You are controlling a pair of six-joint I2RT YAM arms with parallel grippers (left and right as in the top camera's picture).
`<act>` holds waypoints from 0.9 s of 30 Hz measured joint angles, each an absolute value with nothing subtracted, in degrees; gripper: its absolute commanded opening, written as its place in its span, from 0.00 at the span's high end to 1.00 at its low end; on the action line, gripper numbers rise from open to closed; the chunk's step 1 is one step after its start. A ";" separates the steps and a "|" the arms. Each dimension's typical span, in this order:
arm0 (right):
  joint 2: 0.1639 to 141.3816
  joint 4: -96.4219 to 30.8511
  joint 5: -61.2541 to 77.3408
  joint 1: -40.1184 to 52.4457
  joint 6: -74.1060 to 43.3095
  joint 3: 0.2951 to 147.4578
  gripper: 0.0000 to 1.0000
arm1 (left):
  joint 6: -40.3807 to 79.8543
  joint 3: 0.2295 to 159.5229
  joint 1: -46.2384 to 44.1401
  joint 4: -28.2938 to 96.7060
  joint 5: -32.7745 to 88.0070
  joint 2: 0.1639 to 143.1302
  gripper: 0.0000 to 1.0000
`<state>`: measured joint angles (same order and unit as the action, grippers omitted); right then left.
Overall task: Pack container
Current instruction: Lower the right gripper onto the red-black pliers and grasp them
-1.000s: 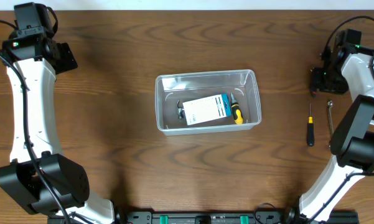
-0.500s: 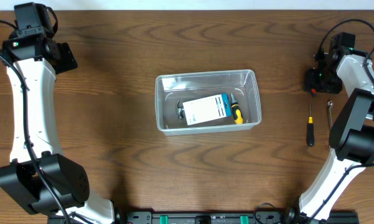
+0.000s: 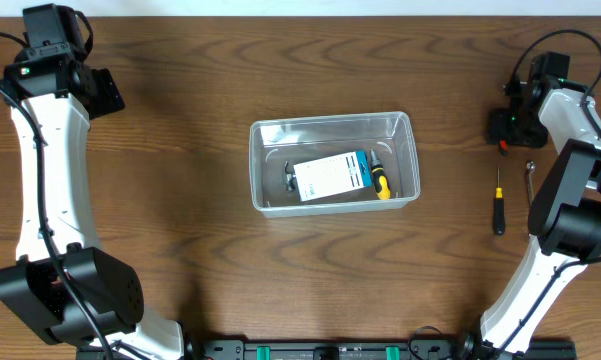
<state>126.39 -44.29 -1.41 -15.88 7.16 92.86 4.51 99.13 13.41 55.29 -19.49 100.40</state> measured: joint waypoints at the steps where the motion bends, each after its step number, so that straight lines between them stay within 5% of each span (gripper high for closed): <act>1: 126.45 -44.25 -1.39 -15.88 7.16 92.88 0.34 | 4.54 99.13 13.41 55.29 -19.49 100.40 0.02; 6: 126.98 -44.18 -0.91 -15.88 7.16 93.38 0.32 | 4.51 99.13 13.41 55.27 -19.49 100.40 0.02; 14: 127.55 -44.05 0.34 -15.88 6.92 94.02 0.47 | 4.51 99.13 13.41 55.27 -19.49 100.40 0.02; 22: 127.63 -44.05 1.30 -15.81 7.07 94.06 0.83 | 4.54 99.13 13.41 55.27 -19.49 100.40 0.02; 27: 127.66 -44.42 1.28 -15.81 6.92 94.17 0.92 | 4.51 99.13 13.41 55.27 -19.49 100.40 0.02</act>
<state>127.66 -44.42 1.28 -15.81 6.92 94.17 4.51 99.13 13.41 55.27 -19.49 100.40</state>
